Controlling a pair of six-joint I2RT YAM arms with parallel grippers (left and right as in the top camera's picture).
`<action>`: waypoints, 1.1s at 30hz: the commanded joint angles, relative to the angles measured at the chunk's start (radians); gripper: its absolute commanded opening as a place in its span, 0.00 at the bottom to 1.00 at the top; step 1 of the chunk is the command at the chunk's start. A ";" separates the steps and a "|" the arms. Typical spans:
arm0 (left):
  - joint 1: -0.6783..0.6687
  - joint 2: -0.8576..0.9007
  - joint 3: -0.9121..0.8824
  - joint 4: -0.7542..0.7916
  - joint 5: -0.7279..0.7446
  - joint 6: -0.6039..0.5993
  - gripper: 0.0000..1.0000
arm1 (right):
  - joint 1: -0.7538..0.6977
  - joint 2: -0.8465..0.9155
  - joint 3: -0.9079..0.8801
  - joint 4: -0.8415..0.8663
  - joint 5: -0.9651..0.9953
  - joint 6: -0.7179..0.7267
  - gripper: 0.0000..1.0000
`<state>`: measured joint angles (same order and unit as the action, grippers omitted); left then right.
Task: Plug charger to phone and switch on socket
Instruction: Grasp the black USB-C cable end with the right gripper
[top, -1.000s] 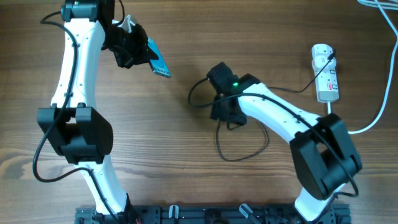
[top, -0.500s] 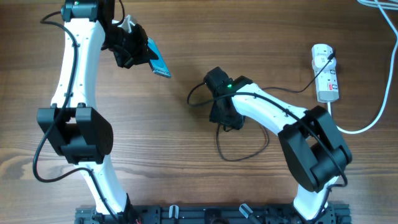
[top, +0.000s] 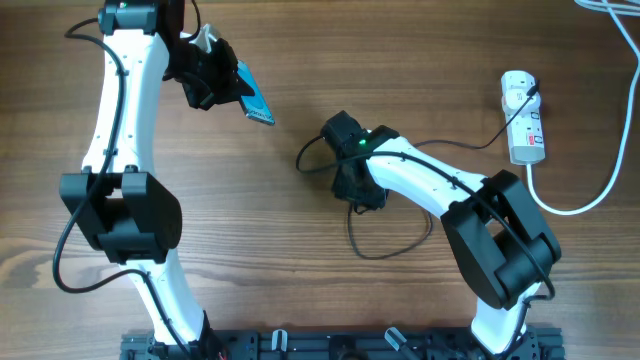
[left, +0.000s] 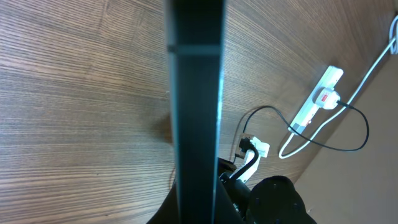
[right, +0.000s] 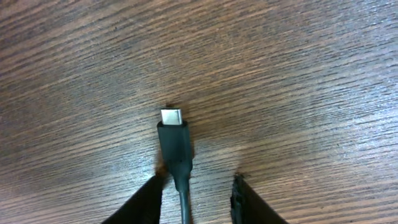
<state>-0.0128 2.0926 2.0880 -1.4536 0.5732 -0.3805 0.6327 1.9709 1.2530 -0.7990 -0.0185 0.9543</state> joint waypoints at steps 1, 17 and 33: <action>0.002 -0.020 0.014 0.002 0.012 -0.010 0.04 | 0.008 0.052 -0.005 0.010 -0.005 0.016 0.28; 0.002 -0.020 0.014 -0.003 0.012 -0.010 0.04 | 0.008 0.052 -0.005 0.014 0.042 0.015 0.18; 0.002 -0.020 0.014 -0.008 0.015 0.007 0.04 | 0.008 0.043 0.007 0.046 0.031 -0.115 0.05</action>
<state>-0.0128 2.0926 2.0880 -1.4612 0.5732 -0.3801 0.6384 1.9732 1.2533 -0.7570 0.0048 0.9142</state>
